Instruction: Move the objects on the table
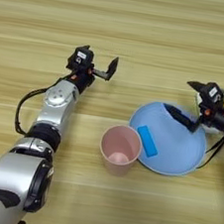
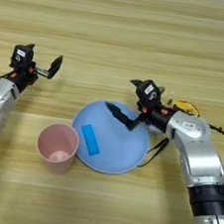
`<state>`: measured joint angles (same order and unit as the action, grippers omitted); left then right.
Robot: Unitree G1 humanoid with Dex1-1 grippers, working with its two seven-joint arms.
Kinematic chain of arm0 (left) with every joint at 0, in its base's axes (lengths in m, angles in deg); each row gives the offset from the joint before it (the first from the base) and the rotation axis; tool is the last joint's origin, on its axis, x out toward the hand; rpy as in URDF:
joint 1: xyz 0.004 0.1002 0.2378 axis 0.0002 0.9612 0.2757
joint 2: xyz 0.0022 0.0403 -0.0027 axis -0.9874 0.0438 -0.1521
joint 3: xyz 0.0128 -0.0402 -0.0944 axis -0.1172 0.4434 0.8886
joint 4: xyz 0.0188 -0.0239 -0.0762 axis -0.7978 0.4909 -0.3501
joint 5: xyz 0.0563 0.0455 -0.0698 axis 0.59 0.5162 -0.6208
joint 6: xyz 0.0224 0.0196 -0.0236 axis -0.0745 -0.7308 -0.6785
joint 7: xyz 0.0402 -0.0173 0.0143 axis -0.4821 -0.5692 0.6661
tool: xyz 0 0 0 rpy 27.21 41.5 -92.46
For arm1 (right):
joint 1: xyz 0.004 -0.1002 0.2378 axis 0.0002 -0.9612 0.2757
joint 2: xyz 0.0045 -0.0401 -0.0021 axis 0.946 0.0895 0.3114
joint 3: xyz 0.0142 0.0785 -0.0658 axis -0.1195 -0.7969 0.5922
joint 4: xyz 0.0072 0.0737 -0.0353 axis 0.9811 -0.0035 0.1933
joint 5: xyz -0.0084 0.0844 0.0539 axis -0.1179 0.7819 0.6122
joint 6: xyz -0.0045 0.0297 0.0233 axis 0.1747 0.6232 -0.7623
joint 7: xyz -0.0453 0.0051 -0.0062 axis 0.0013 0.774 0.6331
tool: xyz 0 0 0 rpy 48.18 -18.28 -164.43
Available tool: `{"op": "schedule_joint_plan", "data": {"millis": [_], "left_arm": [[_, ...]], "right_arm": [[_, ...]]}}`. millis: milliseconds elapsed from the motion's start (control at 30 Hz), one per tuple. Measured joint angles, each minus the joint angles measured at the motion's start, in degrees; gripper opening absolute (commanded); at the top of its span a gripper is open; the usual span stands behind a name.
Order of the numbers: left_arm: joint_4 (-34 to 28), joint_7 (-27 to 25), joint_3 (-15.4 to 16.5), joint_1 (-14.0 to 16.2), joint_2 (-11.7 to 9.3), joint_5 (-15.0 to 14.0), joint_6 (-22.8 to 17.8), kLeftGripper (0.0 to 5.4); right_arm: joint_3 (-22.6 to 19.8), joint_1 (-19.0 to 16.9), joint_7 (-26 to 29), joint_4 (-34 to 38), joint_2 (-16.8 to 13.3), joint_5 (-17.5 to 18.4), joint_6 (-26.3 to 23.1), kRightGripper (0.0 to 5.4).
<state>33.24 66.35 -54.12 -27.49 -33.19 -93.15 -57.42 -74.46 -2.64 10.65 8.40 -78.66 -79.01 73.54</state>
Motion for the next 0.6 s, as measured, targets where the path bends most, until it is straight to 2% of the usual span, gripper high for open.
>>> {"op": "schedule_joint_plan", "data": {"millis": [267, 600], "left_arm": [[0.0, 0.0, 0.0, 0.0, 0.1, 0.0, 0.0, 5.40], [0.0, 0.1, 0.0, 0.0, 0.2, 0.0, 0.0, 5.40]], "right_arm": [[5.0, -1.8, 2.4, 0.7, 0.0, -2.2, -0.1, 5.39], [7.6, -3.0, 3.9, 1.1, -0.3, -3.9, -1.1, 5.39]]}}
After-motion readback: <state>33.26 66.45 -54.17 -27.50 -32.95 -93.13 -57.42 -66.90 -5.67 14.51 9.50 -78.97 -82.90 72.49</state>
